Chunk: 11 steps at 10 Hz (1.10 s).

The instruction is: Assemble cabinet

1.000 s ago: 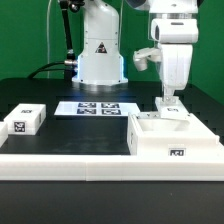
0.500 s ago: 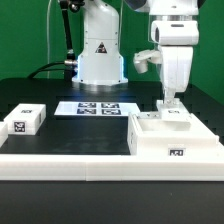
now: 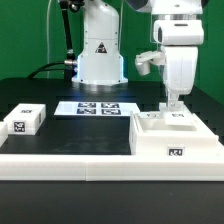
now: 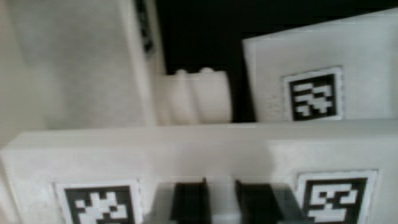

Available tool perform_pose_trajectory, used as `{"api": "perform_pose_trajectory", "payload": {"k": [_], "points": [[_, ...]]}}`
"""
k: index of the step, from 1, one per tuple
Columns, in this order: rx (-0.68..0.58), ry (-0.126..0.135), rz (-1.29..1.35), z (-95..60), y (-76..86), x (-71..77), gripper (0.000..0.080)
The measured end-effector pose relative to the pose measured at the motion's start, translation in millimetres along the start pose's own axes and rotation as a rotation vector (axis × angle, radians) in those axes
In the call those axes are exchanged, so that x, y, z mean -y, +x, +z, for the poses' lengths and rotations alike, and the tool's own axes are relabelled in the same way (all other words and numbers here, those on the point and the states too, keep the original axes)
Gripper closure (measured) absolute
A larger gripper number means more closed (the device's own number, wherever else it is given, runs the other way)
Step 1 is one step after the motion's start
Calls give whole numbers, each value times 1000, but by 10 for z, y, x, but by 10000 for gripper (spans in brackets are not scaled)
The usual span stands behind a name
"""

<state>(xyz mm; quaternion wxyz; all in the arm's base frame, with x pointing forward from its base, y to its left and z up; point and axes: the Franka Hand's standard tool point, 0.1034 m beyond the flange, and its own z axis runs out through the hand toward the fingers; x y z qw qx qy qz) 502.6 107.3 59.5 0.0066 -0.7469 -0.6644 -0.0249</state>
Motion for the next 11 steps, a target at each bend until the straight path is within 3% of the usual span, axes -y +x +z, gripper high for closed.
{"api": "perform_pose_trajectory", "payload": {"k": [1, 6, 7, 11], "points": [[-4, -8, -17, -4, -3, -76, 729], [-5, -9, -30, -3, -12, -86, 729], [0, 4, -25, -3, -19, -126, 729], [-12, -12, -13, 11, 12, -539, 729]]}}
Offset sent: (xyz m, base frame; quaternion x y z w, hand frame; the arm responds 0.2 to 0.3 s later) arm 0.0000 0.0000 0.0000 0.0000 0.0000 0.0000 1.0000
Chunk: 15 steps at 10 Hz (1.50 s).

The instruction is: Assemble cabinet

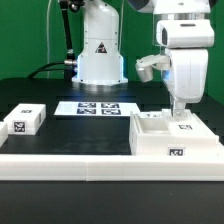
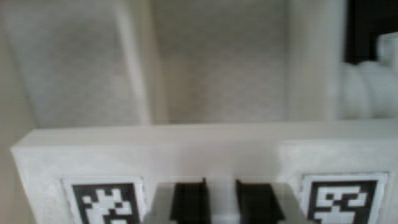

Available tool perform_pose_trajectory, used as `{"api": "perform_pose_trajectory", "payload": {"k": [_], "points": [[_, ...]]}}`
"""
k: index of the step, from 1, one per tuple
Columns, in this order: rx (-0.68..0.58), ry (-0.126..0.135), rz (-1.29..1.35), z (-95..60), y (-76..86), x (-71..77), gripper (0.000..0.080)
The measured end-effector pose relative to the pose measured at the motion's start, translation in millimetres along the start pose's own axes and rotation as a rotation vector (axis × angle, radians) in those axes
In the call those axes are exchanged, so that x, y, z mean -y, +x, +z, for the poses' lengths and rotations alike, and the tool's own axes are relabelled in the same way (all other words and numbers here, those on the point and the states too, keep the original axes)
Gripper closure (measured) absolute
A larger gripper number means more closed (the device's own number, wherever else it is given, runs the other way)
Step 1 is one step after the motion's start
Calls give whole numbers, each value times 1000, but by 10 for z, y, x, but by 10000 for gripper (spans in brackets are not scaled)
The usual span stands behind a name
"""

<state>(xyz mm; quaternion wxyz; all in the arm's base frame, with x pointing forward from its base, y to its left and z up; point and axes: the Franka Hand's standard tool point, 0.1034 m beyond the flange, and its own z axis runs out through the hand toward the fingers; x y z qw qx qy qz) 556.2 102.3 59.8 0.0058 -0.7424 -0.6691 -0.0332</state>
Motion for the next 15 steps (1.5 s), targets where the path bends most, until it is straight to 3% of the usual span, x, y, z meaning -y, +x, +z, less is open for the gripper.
{"api": "perform_pose_trajectory", "payload": {"k": [3, 10, 11, 12, 13, 14, 15], "points": [[-8, -20, 8, 8, 6, -194, 729], [-2, -6, 3, 12, -1, -187, 728], [-2, -6, 3, 13, -1, -187, 504], [-2, -6, 3, 13, -2, -187, 504], [-2, -5, 3, 14, -2, -186, 305], [-2, -5, 3, 15, -2, -185, 168], [-2, -5, 3, 15, -2, -185, 168]]}}
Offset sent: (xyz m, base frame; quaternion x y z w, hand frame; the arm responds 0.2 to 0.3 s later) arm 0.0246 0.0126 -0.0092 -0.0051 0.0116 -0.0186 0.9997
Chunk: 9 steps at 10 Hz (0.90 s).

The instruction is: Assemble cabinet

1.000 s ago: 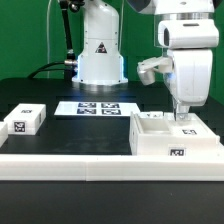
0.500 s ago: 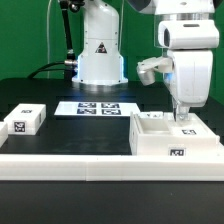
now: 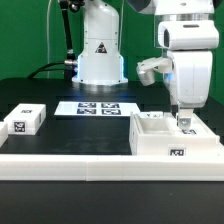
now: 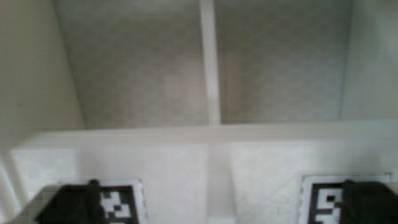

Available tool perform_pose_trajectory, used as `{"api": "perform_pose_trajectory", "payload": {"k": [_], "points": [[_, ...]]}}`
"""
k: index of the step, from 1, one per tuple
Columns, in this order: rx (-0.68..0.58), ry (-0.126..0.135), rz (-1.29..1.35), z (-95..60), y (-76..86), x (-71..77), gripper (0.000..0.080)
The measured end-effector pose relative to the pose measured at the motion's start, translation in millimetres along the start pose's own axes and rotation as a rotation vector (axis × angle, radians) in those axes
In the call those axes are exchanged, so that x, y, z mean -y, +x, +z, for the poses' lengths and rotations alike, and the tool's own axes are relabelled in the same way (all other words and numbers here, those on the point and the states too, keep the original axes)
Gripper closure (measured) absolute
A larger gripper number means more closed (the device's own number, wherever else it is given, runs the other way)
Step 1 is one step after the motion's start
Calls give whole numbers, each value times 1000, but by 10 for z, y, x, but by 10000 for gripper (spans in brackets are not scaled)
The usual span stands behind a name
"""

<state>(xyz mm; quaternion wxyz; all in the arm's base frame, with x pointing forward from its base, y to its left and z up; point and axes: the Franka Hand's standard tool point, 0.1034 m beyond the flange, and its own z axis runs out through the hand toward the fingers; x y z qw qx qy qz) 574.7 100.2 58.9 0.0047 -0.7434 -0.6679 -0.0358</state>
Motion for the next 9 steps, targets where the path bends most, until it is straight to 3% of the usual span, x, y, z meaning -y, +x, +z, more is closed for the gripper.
{"api": "perform_pose_trajectory", "payload": {"k": [1, 5, 8, 9], "points": [[0, 0, 0, 0, 0, 0, 38], [4, -2, 4, -62, -7, 35, 1], [26, 0, 13, -283, -67, 333, 2], [29, 0, 28, -293, -97, 465, 2]]}}
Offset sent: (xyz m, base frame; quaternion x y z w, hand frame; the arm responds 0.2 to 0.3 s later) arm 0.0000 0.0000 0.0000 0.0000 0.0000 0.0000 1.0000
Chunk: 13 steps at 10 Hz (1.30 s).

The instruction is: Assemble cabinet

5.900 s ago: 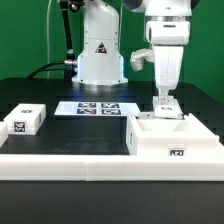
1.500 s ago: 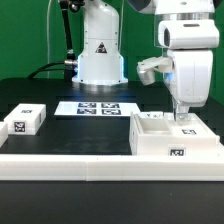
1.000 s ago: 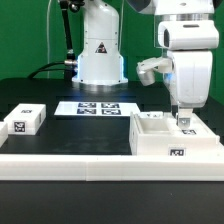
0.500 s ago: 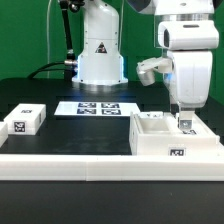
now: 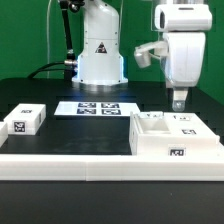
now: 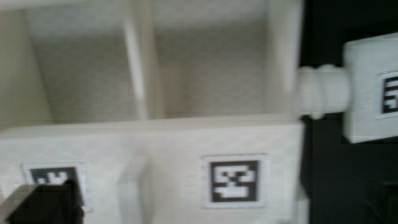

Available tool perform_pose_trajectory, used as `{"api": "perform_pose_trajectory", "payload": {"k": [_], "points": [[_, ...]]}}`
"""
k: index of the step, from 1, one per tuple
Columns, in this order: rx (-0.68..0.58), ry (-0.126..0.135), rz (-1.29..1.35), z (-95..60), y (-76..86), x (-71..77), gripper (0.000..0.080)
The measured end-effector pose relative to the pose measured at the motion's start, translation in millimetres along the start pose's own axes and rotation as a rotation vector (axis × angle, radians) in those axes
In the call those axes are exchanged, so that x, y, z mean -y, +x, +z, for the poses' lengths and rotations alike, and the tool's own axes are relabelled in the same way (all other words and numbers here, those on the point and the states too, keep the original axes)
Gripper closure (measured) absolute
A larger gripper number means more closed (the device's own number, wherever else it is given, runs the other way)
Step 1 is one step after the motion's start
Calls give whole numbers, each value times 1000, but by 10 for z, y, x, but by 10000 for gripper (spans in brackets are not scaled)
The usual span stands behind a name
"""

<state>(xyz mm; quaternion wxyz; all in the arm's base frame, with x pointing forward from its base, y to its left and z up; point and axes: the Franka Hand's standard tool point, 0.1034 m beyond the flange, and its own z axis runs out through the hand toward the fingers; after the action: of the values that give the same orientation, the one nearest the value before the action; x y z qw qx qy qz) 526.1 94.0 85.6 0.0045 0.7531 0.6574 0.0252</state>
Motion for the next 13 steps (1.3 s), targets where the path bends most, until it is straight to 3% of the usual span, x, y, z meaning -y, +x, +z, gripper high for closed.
{"api": "perform_pose_trajectory", "payload": {"k": [1, 6, 7, 8, 10, 13], "points": [[8, 14, 23, 17, -32, 114, 2], [7, 13, 25, 26, -34, 84, 2], [-2, -1, 19, 43, -25, 110, 2], [-12, -15, -2, 92, -28, 235, 2], [-12, -8, -33, 133, -35, 425, 2], [-8, 0, -30, 150, -61, 471, 2]]}}
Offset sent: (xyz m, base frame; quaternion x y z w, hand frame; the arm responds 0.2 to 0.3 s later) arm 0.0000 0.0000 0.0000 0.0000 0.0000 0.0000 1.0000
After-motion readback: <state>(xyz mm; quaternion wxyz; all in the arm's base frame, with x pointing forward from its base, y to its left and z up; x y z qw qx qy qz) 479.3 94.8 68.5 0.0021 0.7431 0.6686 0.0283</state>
